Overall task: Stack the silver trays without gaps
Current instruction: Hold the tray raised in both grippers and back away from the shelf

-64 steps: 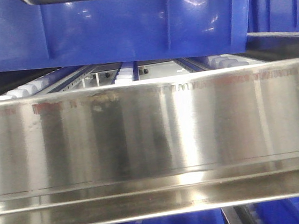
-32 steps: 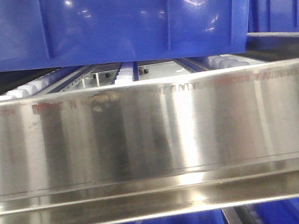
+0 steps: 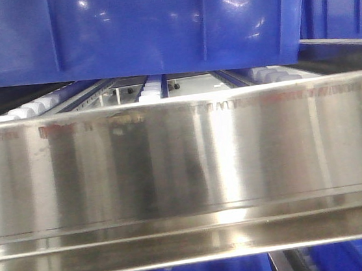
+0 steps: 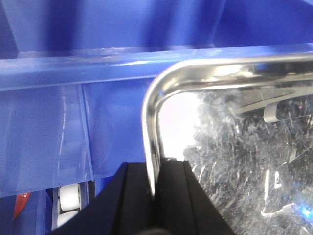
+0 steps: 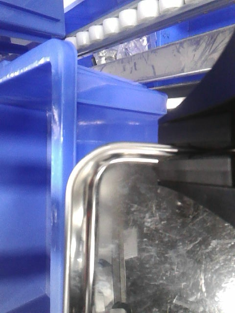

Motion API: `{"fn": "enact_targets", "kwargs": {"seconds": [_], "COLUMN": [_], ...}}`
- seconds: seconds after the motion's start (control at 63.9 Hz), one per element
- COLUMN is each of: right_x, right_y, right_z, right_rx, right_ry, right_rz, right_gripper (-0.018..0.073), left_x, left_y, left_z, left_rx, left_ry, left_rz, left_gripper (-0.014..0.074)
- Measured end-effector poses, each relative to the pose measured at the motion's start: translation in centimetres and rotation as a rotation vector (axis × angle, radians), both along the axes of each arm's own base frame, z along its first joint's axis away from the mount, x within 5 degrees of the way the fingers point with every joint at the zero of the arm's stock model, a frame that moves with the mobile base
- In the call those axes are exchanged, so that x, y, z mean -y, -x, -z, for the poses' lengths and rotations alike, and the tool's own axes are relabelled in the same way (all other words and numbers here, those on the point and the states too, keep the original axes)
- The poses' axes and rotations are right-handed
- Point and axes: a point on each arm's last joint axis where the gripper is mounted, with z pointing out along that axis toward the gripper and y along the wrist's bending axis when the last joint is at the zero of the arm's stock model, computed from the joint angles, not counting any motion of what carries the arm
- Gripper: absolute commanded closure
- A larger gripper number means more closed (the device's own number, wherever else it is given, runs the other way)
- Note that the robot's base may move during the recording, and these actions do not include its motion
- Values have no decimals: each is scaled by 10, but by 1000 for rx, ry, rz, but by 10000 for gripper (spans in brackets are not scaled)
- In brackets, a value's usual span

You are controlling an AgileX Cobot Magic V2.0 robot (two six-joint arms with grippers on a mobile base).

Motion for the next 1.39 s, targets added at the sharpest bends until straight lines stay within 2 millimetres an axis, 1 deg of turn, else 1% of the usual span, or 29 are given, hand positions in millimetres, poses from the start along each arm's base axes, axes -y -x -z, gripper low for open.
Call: {"fn": "enact_targets", "kwargs": {"seconds": [0.877, 1.206, 1.394], "right_x": [-5, -9, -12], "right_y": [-3, -5, -5], "right_z": [-6, -11, -18], "right_rx": [69, 124, 184], "right_ry": [-31, -63, -84], "right_rz": [-57, -106, -155], "right_gripper": [626, 626, 626], "left_x": [-4, -9, -12], "left_y": [0, 0, 0], "left_z": [-2, -2, -1], "left_rx": [13, 5, -12], "left_ry": [-23, -26, -41], "left_rz": [-18, -46, -69], "left_gripper": [613, 613, 613]}}
